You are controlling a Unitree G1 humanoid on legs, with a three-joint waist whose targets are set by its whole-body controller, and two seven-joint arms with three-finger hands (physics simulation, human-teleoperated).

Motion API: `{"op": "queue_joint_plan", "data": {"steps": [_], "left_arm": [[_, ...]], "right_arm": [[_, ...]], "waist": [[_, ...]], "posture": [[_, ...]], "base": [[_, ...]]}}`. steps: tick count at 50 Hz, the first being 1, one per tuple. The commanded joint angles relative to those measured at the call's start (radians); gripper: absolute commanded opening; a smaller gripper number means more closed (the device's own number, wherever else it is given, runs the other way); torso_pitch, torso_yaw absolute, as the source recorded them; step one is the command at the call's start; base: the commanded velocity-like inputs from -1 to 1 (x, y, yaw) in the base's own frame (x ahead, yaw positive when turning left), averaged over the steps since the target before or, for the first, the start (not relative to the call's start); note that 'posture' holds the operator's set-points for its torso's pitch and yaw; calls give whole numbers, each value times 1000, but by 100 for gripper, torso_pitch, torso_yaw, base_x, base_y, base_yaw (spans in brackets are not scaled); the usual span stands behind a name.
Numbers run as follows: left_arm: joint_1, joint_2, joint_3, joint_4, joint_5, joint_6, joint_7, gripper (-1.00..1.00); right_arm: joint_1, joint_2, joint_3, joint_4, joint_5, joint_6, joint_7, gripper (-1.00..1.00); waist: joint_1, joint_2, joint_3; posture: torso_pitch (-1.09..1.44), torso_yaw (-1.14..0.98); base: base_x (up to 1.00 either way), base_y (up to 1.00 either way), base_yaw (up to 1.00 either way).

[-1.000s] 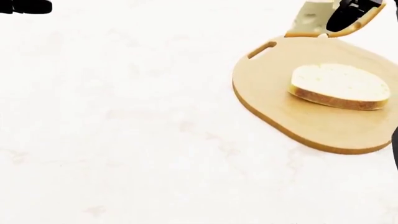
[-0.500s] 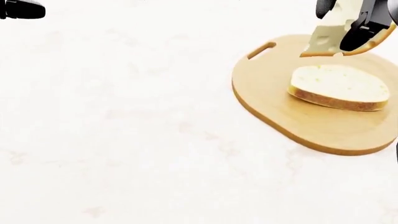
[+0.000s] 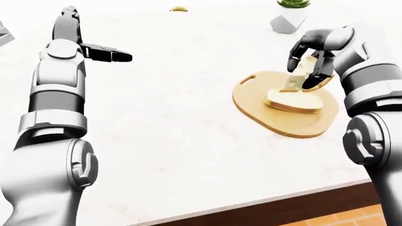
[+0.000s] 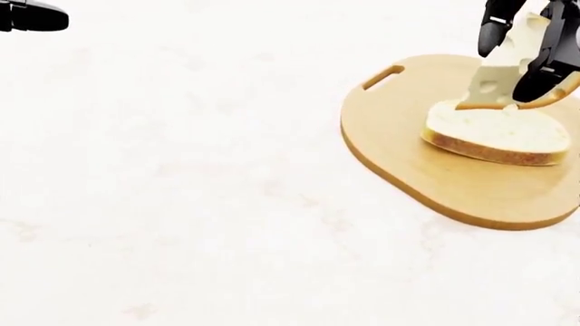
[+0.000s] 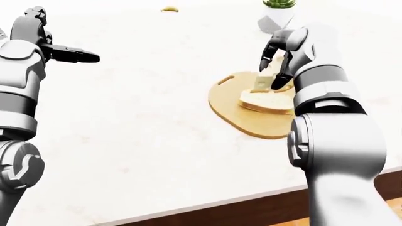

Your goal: Pick up the wedge of cheese and place it on the slice of bread to prepare a simple cheese on bread dish.

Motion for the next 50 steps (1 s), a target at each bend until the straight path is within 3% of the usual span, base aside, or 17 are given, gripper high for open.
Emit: {"op": "queue_joint_plan", "data": {"steps": [1, 21, 22, 41, 50], "left_arm": [[-42, 13, 2, -41, 3, -26, 7, 100], [-45, 13, 2, -30, 9, -34, 8, 100], [-44, 13, 2, -31, 8, -33, 9, 100], [-34, 21, 5, -40, 5, -30, 5, 100], [-46, 15, 2, -65, 4, 2, -3, 100]], "right_arm": [[-39, -12, -3, -45, -1, -5, -17, -100], [6, 5, -5, -36, 11, 4, -33, -100], [7, 6, -4, -36, 11, 8, -31, 100], [-2, 9, -5, -38, 12, 21, -40, 100], [-70, -1, -56, -59, 101, 27, -13, 100]], "waist": [[0, -1, -35], [1, -3, -37], [0, -3, -38], [2, -4, -40], [2, -2, -36]], "posture": [[0, 0], [0, 0], [0, 0], [0, 0], [0, 0]], "base": [[0, 0, 0], [0, 0, 0], [0, 0, 0], [0, 0, 0], [0, 0, 0]]}}
